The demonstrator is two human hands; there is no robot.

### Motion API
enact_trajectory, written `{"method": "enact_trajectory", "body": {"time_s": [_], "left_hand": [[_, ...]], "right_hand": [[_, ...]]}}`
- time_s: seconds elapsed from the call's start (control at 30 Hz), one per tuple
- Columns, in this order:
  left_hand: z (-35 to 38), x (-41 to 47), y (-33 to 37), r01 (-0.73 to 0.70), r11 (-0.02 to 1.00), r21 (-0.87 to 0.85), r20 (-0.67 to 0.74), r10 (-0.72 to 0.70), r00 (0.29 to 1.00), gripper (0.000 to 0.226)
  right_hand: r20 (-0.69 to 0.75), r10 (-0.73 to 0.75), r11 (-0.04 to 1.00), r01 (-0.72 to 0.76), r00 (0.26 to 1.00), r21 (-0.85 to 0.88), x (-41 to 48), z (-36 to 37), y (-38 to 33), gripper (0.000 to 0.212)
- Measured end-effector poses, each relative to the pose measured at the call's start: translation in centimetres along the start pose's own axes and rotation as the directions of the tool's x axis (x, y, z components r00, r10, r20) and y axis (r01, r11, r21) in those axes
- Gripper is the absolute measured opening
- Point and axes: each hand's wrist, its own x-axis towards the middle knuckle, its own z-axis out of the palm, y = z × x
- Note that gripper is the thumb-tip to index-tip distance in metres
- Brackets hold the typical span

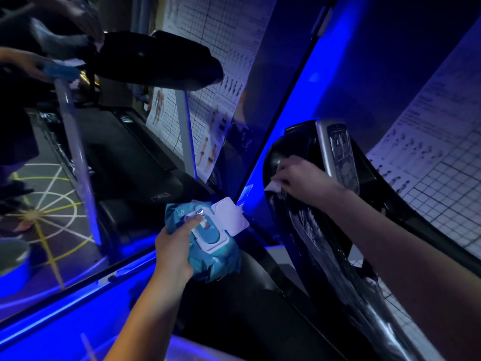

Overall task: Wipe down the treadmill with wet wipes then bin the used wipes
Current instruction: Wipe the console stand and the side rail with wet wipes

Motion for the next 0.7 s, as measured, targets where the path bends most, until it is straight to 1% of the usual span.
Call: {"method": "enact_trajectory", "body": {"time_s": [0.03,0.07,0.13,0.2,0.23,0.3,0.33,0.4,0.43,0.47,0.5,0.53,0.6,0.63,0.7], "left_hand": [[0.0,0.0,0.0,0.004,1.0,0.001,-0.002,-0.004,1.0,0.031],[-0.1,0.0,0.0,0.009,1.0,0.002,-0.004,-0.009,1.0,0.031],[-0.2,-0.1,0.0,0.006,1.0,0.0,-0.011,-0.006,1.0,0.033],[-0.3,-0.3,0.0,-0.001,1.0,0.001,-0.022,0.001,1.0,0.034],[-0.5,-0.3,0.1,-0.004,1.0,0.002,-0.028,0.004,1.0,0.033],[-0.7,-0.6,0.2,-0.009,1.0,0.002,-0.033,0.01,0.999,0.031],[-0.8,-0.7,0.3,-0.015,1.0,0.004,-0.038,0.015,0.999,0.03],[-0.8,-0.8,0.3,-0.029,1.0,0.004,-0.054,0.029,0.998,0.027],[-0.8,-0.9,0.3,-0.036,0.999,0.002,-0.061,0.036,0.998,0.025],[-0.8,-1.0,0.3,-0.04,0.999,0.003,-0.064,0.04,0.997,0.024],[-0.6,-1.1,0.3,-0.039,0.999,0.006,-0.064,0.039,0.997,0.023],[-0.5,-1.1,0.3,-0.035,0.999,0.009,-0.065,0.035,0.997,0.023],[-0.5,-1.1,0.2,-0.028,1.0,0.014,-0.064,0.029,0.998,0.022],[-0.5,-1.0,0.1,-0.028,0.999,0.018,-0.062,0.029,0.998,0.021],[-0.7,-0.8,0.1,-0.029,0.999,0.02,-0.061,0.03,0.998,0.021]], "right_hand": [[0.091,-0.038,0.999,0.04,0.995,-0.019,-0.7,-0.1,-0.5,0.035],[0.181,-0.062,0.996,0.072,0.981,-0.05,-1.4,-0.3,-0.9,0.031],[0.335,-0.056,0.987,0.102,0.94,-0.121,-2.5,-0.6,-1.1,0.018],[0.415,0.004,0.989,0.058,0.91,-0.137,-3.0,-1.3,-1.1,0.016],[0.407,0.036,0.995,0.006,0.913,-0.102,-2.7,-1.8,-0.9,0.014],[0.336,0.087,0.996,-0.08,0.938,-0.036,-1.5,-2.7,-0.3,0.01],[0.272,0.118,0.993,-0.117,0.955,-0.021,-0.5,-3.0,0.0,0.011],[0.068,0.181,0.983,-0.182,0.981,0.005,1.6,-2.8,0.9,0.019],[-0.038,0.206,0.978,-0.206,0.978,0.012,2.3,-2.3,0.9,0.019],[-0.114,0.21,0.978,-0.208,0.971,0.025,2.9,-1.7,0.7,0.018],[-0.126,0.198,0.98,-0.194,0.972,0.04,3.4,-1.1,0.3,0.018],[-0.078,0.177,0.984,-0.174,0.981,0.046,3.7,-0.5,-0.2,0.018],[0.114,0.156,0.988,-0.155,0.981,-0.013,3.5,0.4,-1.3,0.019],[0.211,0.162,0.987,-0.154,0.964,-0.055,3.0,0.6,-1.8,0.018],[0.358,0.2,0.979,-0.176,0.912,-0.099,1.4,0.9,-2.8,0.011]]}}
